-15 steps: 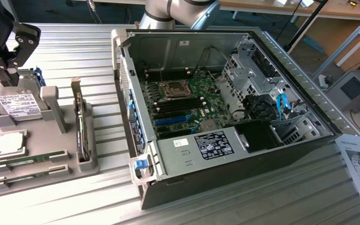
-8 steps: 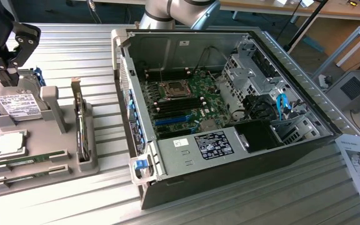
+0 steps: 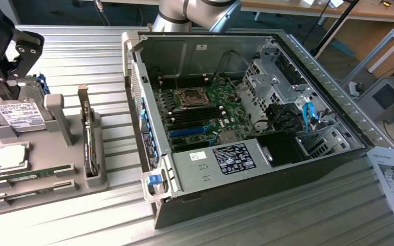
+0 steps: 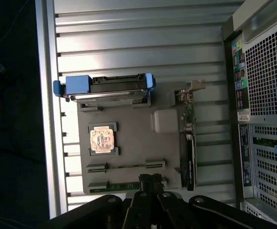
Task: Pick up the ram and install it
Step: 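Pick up the ram and move it above insertion slot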
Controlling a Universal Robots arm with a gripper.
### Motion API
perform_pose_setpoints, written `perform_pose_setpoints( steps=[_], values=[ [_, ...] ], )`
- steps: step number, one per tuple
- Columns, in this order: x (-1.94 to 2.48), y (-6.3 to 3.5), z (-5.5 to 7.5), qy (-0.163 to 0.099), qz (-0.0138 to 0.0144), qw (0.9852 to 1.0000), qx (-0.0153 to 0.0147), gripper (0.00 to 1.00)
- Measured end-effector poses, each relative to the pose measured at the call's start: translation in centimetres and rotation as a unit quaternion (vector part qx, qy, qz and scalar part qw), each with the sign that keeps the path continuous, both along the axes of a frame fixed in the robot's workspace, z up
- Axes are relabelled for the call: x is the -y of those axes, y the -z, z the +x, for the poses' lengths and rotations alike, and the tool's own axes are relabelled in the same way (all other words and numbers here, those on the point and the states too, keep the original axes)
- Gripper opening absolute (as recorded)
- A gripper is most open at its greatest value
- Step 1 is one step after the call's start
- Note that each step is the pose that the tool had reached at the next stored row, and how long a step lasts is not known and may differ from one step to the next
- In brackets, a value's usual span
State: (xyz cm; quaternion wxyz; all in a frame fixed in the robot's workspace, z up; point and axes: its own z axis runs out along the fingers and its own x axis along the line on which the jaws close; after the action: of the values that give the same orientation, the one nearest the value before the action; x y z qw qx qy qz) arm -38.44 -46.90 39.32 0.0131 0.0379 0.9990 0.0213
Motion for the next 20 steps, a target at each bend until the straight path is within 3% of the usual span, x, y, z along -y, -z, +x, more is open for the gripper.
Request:
perform_pose_setpoints(
  steps=[8, 17, 20],
  values=[
    [0.61, 0.0, 0.0, 0.0, -0.001, 1.0, 0.0, 0.11],
    [1.51, 0.0, 0.0, 0.0, -0.0079, 1.0, 0.0, 0.11],
    [1.52, 0.0, 0.0, 0.0, -0.0079, 1.0, 0.0, 0.11]
  ],
)
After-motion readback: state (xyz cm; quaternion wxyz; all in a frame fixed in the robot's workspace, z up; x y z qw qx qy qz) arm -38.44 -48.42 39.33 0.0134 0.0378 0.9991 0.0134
